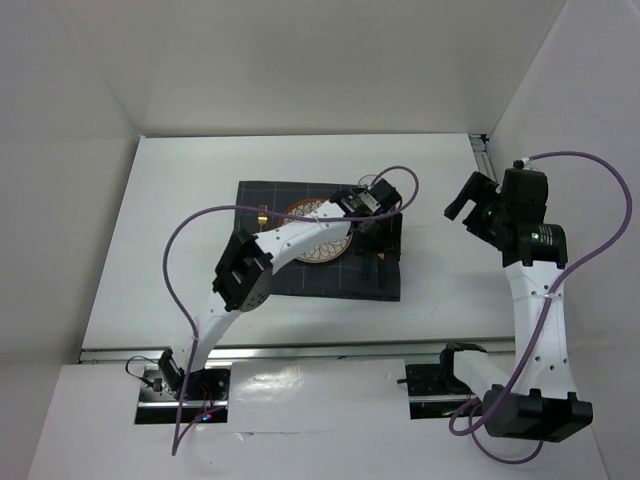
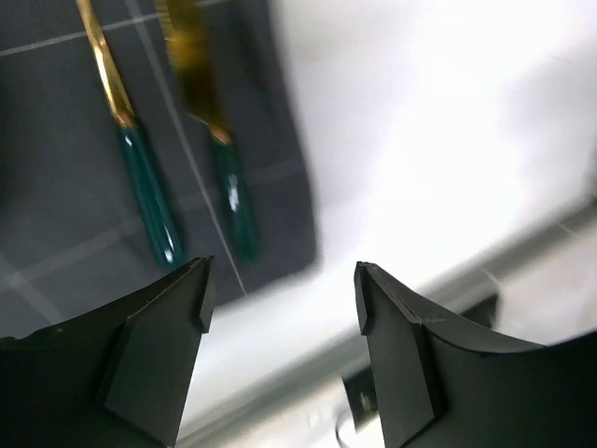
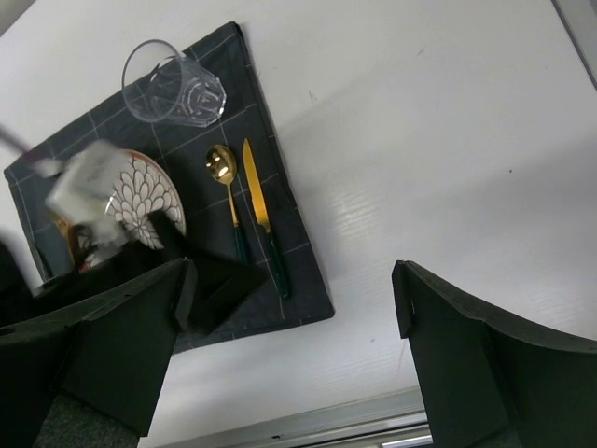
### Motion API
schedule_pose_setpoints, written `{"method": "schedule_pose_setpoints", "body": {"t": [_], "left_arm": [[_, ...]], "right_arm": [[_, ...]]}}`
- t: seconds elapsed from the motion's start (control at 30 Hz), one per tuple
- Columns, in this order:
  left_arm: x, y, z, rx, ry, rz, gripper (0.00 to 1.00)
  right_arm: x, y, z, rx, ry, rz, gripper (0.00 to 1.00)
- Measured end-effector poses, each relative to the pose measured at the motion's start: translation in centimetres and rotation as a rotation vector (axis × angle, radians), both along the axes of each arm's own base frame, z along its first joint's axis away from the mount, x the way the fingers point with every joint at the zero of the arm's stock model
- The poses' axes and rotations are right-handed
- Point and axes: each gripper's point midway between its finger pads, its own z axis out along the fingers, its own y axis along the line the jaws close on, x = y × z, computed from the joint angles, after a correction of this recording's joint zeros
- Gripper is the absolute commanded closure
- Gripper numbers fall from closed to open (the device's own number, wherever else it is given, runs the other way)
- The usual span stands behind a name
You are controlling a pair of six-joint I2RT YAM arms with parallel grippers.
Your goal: Set the dinner table for one person
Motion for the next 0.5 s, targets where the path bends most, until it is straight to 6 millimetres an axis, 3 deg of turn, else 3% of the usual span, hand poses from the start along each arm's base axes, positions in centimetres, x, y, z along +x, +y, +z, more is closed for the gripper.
{"method": "schedule_pose_setpoints", "body": {"t": [0.13, 0.27, 0.37, 0.4, 0.5], "left_arm": [[-1.8, 1.1, 8.6, -0.093, -0.114, -0.051, 0.25], [-4.9, 5.0, 18.0, -0.186, -0.247, -0.070, 0.25], [-6.1, 10.3, 22.9, -0.201, -0.360, -0.018, 0.25], [-5.8, 12.3, 23.6, -0.193, -0.397, 0.012, 0.24], [-4.3, 20.8, 24.3, -0.103, -0.489, 0.174, 0.21]], "right_arm": [[0.0, -0.4, 0.0, 0.011, 0.002, -0.044, 0.00], [0.1, -0.4, -0.1, 0.029, 0.000, -0.071, 0.00], [0.5, -0.3, -0.7, 0.045, 0.008, -0.075, 0.00], [0.8, -0.3, -1.0, 0.051, 0.017, -0.076, 0.00], [1.6, -0.3, -2.2, 0.063, 0.037, -0.080, 0.00]]}}
